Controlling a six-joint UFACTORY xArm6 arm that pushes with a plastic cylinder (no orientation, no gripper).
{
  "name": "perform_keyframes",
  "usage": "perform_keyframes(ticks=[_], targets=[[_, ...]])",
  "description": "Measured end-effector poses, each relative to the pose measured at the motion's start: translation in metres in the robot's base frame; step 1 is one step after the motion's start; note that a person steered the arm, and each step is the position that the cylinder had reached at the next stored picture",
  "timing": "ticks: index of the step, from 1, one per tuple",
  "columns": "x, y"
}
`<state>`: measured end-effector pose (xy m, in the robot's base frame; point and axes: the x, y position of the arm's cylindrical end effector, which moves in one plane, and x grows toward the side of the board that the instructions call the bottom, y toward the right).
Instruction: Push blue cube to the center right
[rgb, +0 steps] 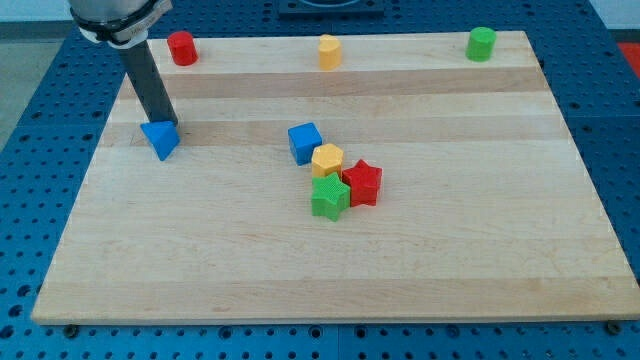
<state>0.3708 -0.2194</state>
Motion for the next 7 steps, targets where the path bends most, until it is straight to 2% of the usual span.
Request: perform_keyframes(ticks=[1,2,3,5,7], targets=[[-0.010,0.000],[-0.038,0.024],[-0.035,0.068],[0.039,0.115],[0.041,0.191]])
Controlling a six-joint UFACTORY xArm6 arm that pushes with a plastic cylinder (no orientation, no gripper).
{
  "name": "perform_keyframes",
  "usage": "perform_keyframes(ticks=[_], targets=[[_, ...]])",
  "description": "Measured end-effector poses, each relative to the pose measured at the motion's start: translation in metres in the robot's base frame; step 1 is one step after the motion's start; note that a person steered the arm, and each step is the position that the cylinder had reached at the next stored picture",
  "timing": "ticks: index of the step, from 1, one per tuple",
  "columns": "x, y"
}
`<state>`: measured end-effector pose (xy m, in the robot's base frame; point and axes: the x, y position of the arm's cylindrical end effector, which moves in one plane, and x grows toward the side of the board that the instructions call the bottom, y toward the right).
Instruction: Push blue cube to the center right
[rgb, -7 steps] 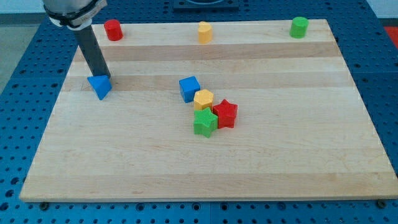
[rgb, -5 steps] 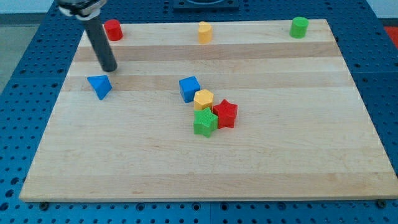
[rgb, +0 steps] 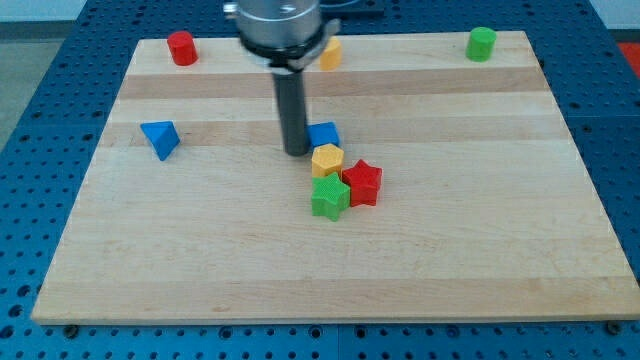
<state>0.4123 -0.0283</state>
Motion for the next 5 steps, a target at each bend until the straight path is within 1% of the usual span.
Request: perform_keyframes(ticks=[1,3,4,5], targets=[[-0.009,0.050],[0.007,0.171],[0.006,0.209],[0.003,0.213]])
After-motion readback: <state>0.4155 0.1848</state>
